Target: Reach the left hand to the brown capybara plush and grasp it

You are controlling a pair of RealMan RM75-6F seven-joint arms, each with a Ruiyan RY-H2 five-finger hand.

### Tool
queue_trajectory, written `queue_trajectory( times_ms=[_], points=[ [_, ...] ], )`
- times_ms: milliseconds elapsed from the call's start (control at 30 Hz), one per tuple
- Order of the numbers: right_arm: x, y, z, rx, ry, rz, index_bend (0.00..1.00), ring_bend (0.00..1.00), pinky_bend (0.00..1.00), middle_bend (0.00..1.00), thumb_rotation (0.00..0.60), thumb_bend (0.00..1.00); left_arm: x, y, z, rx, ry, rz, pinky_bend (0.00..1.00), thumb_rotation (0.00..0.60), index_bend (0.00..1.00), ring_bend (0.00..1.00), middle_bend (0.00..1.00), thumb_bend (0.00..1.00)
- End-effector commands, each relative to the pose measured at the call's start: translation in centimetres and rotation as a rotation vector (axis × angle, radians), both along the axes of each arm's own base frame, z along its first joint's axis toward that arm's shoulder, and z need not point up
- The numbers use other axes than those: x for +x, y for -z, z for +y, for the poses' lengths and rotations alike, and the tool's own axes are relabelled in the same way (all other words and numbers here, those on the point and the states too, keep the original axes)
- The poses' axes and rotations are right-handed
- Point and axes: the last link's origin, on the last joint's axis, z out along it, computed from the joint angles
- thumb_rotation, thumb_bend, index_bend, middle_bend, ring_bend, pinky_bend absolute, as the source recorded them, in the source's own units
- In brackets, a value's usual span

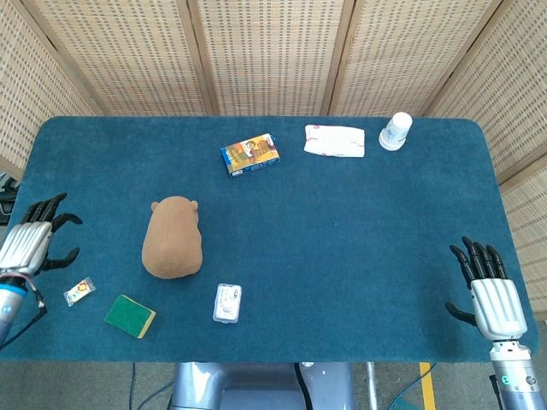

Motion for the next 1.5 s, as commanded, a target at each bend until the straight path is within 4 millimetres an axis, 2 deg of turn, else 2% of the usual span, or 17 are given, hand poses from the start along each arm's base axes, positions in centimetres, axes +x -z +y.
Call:
queue_trajectory(
  times_ms=[33,367,633,900,1100,1500],
  points=[
    [-0.1,0.1,0.0,0.002,0.003,0.000,0.13,0.00,0.00,0.00,0.600,0.14,0.9,-0.7,3.2,0.004,-0.017,-0.038,0.00,0.600,0.37,0.00,0.00,0.40],
    [-0.5,0.3,-0.3,0.009,0.023,-0.004,0.13,0.00,0.00,0.00,0.600,0.14,2.2,1.3,9.1,-0.076,-0.110,-0.103,0.00,0.600,0.37,0.00,0.00,0.40],
    [-0.6,0.1,-0.3,0.008,0.024,-0.011,0.13,0.00,0.00,0.00,0.600,0.14,3.3,3.9,12.0,-0.148,-0.174,-0.138,0.00,0.600,0.39,0.00,0.00,0.40],
    [-1.1,-0.3,-0.7,-0.004,0.049,-0.024,0.14,0.00,0.00,0.00,0.600,0.14,3.2,6.5,13.9,-0.172,-0.218,-0.125,0.00,0.600,0.41,0.00,0.00,0.40],
    [-1.3,-0.3,-0.8,-0.005,0.055,-0.031,0.14,0.00,0.00,0.00,0.600,0.14,3.7,7.7,15.1,-0.179,-0.222,-0.108,0.00,0.600,0.41,0.00,0.00,0.40],
    [-1.4,-0.5,-0.8,-0.016,0.059,-0.038,0.14,0.00,0.00,0.00,0.600,0.14,4.3,10.0,15.7,-0.218,-0.230,-0.093,0.00,0.600,0.42,0.00,0.00,0.41]
  ],
)
